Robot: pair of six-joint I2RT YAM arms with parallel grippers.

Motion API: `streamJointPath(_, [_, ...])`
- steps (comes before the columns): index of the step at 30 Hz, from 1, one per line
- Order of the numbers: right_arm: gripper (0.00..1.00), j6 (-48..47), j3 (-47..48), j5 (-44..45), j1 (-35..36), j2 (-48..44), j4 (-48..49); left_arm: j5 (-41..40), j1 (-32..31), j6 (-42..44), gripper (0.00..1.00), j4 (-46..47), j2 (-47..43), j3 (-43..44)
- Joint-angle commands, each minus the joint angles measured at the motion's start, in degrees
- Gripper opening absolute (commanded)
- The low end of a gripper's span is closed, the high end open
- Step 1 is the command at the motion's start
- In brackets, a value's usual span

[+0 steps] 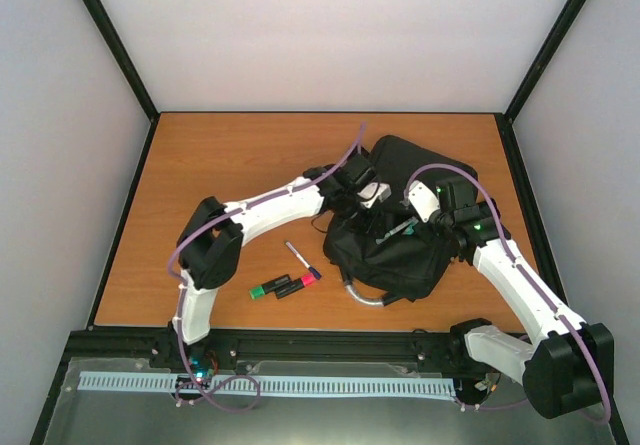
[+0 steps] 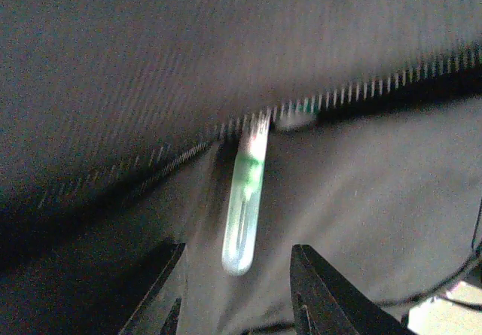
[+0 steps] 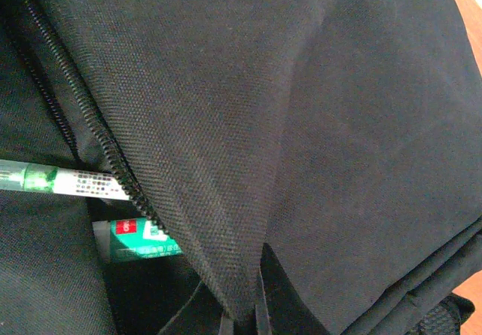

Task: Pack the student bag
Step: Place the stationery in the student bag.

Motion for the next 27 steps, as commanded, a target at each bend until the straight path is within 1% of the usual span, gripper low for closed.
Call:
streamJointPath(1, [0.03, -0.04, 0.59, -2.77, 0.11, -0.61, 3.17, -3.2, 0.18, -0.94, 0.4, 1.17, -8.23, -5.4])
streamJointPath(6, [0.03, -0.01, 0.62, -3.26, 0.16, -0.43, 2.99, -5.01, 0.17, -1.01, 0.39, 2.15, -10.37, -10.69])
streamJointPath(12, [0.03, -0.06, 0.62, -3.31, 0.16, -0.47, 2.85, -1.37, 0.16, -3.44, 0.38, 7.66, -9.8, -14.16])
streamJointPath(15, [0.03, -0.07, 0.53, -3.27, 0.15, -0.52, 2.77, 0.12, 0.16, -3.73, 0.37, 9.04, -8.69, -13.98])
streamJointPath(21, [0.03, -0.05, 0.59, -3.37, 0.1, -0.35, 2.72, 1.93, -0.29, -4.25, 0.26, 10.69, -6.37, -12.53])
streamJointPath(27, [0.03, -0.05, 0.61, -3.4, 0.15, -0.17, 2.69, 1.49, -1.19, -4.67, 0.24, 10.66, -3.86, -10.5])
